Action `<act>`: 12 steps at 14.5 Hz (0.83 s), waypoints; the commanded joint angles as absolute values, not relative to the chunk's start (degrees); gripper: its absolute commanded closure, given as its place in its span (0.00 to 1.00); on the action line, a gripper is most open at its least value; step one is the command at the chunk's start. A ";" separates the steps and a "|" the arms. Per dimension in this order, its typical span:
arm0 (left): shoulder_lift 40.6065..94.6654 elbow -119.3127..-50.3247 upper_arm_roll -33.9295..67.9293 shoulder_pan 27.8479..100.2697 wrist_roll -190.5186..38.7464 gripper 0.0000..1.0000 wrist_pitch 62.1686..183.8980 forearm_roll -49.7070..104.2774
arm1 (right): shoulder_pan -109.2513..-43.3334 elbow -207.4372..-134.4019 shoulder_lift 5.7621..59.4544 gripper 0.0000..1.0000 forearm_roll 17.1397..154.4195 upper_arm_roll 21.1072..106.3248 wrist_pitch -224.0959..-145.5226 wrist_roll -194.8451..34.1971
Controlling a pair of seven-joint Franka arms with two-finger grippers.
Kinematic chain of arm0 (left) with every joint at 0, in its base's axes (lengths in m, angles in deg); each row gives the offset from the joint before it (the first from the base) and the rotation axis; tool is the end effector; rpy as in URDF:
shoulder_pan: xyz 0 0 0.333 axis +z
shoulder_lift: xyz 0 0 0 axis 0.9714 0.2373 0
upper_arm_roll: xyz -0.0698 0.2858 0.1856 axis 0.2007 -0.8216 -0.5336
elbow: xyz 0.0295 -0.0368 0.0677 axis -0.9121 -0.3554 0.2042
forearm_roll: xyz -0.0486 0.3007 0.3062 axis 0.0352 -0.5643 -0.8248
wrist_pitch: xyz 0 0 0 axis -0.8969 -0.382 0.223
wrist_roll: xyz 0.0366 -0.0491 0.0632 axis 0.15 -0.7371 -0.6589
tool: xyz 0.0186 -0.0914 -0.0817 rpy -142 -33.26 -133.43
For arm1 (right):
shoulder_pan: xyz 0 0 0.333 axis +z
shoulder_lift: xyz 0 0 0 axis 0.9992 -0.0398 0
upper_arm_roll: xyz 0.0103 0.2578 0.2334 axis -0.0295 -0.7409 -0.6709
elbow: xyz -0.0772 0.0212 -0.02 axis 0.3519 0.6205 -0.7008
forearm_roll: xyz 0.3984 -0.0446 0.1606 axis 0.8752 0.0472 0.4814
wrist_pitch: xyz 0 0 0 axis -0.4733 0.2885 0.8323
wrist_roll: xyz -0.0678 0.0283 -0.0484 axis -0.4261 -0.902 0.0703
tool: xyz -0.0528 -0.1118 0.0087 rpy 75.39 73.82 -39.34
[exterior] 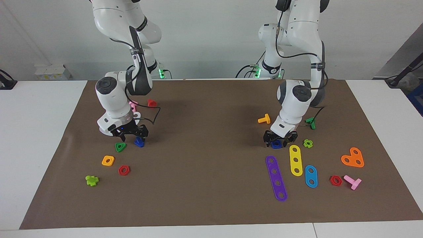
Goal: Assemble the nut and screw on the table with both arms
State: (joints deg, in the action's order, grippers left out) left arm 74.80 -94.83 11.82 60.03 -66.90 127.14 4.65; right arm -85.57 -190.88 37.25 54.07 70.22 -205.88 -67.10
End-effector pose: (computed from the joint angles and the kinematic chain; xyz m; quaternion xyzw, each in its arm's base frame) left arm 0.6151 -0.1551 0.2783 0.9972 -0.0504 0.0512 0.0188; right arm 0.6035 0.0296 0.3073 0.9992 -0.0130 0.0375 0.0030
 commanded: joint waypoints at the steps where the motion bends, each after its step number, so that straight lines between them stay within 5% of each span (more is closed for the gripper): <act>1: 74.27 -97.00 10.98 59.75 -64.49 0.29 128.70 5.40 | -85.52 -192.76 38.46 0.16 54.75 70.04 -206.96 -69.16; 3: 74.27 -97.00 10.98 59.75 -64.31 0.47 128.27 5.40 | -85.43 -192.94 38.63 0.30 54.75 69.95 -206.61 -69.16; 4: 74.27 -97.00 10.98 59.67 -64.31 0.71 127.92 5.40 | -85.52 -192.94 38.63 0.44 54.84 70.04 -206.34 -69.16; 5: 74.19 -97.00 10.98 59.84 -64.31 0.95 127.65 5.40 | -85.52 -192.94 38.63 0.73 54.75 70.04 -205.99 -68.90; 6: 74.19 -96.91 10.98 59.84 -64.31 1.00 127.13 5.40 | -85.52 -192.94 38.72 0.98 54.84 70.04 -205.82 -68.81; 12: 74.97 -91.92 10.98 60.19 -64.93 1.00 124.50 5.49 | -82.36 -191.71 38.90 1.00 54.84 69.60 -204.24 -66.36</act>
State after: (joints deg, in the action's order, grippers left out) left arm 74.37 -94.77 11.30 60.14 -65.56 126.75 4.64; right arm -83.61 -191.63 37.66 54.07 69.90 -205.72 -67.10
